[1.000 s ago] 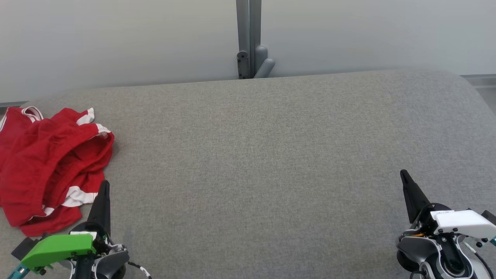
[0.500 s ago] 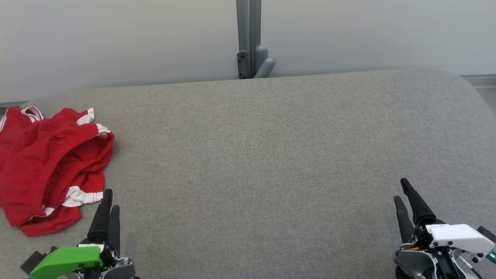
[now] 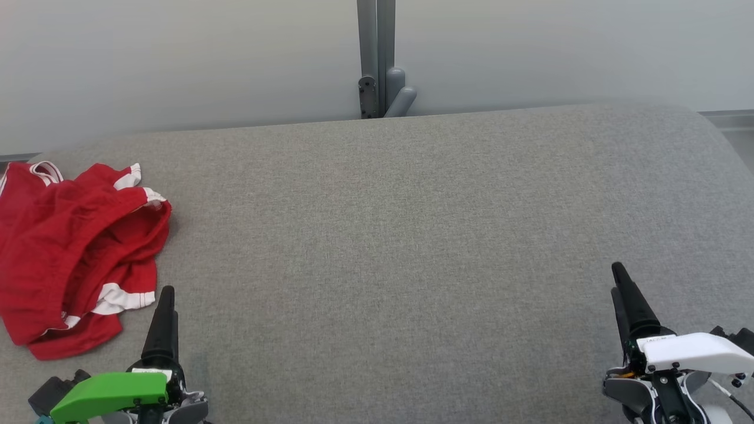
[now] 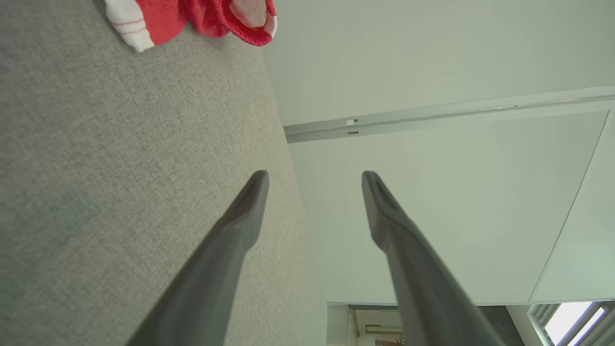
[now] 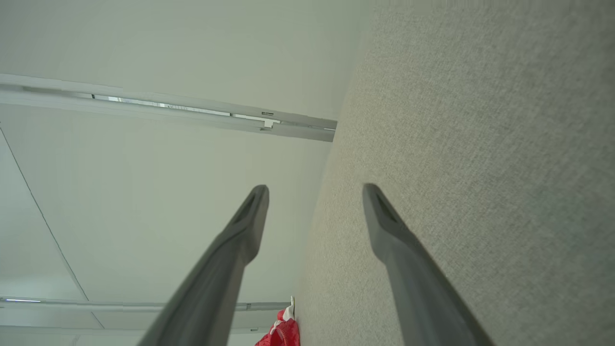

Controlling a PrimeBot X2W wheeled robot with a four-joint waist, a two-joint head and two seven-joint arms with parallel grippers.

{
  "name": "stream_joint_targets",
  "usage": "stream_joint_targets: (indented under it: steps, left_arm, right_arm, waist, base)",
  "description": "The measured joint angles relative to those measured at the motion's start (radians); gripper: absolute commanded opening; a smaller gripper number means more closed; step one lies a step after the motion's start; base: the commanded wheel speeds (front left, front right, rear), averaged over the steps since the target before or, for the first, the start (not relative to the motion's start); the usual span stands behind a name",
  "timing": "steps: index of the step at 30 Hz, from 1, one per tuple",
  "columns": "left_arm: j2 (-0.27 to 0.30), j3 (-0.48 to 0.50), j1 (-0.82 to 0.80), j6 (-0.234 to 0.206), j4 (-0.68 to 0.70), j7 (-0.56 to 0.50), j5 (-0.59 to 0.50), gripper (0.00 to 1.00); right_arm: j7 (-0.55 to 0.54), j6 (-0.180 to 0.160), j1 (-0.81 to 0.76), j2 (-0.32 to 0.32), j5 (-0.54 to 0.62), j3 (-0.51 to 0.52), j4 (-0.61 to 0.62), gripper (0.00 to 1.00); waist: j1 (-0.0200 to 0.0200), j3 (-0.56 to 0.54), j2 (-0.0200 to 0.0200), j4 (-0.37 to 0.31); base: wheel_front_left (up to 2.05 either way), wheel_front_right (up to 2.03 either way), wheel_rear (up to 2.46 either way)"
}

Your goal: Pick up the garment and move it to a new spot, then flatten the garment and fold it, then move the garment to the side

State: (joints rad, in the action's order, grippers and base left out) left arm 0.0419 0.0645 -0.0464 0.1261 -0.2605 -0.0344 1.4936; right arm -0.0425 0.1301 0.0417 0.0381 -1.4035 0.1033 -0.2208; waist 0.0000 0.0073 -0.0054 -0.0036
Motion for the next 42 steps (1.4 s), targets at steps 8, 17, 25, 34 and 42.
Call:
stream_joint_targets:
  steps: [8,17,25,34,42]
  left_arm:
    - [0.000,-0.004,0.001,-0.005,0.026,0.033,-0.210,1.00]
    - [0.000,-0.036,0.019,-0.016,0.031,0.067,-0.445,1.00]
    - [0.001,-0.046,0.037,-0.041,0.042,0.095,-0.597,1.00]
    - [0.009,-0.065,0.056,-0.065,0.042,0.125,-0.753,1.00]
    - [0.021,-0.085,0.060,-0.090,0.059,0.148,-0.864,1.00]
  right_arm:
    - [0.034,0.000,-0.012,0.001,0.238,-0.010,0.069,1.00]
    - [0.069,0.000,-0.033,0.002,0.467,-0.025,0.113,1.00]
    - [0.098,0.000,-0.042,0.002,0.627,-0.026,0.113,1.00]
    - [0.125,0.000,-0.054,0.003,0.760,-0.022,0.117,1.00]
    - [0.151,0.000,-0.063,0.004,0.862,-0.012,0.125,1.00]
  waist:
    - [0.0000,0.002,0.0000,-0.001]
    - [0.0000,0.004,0.0000,-0.001]
    - [0.0000,0.006,0.0000,-0.005]
    - [0.0000,0.005,0.0000,-0.007]
    - [0.0000,0.006,0.0000,-0.007]
  base:
    - [0.00,0.00,0.00]
    - [0.00,0.00,0.00]
    - [0.00,0.00,0.00]
    - [0.00,0.00,0.00]
    - [0.00,0.00,0.00]
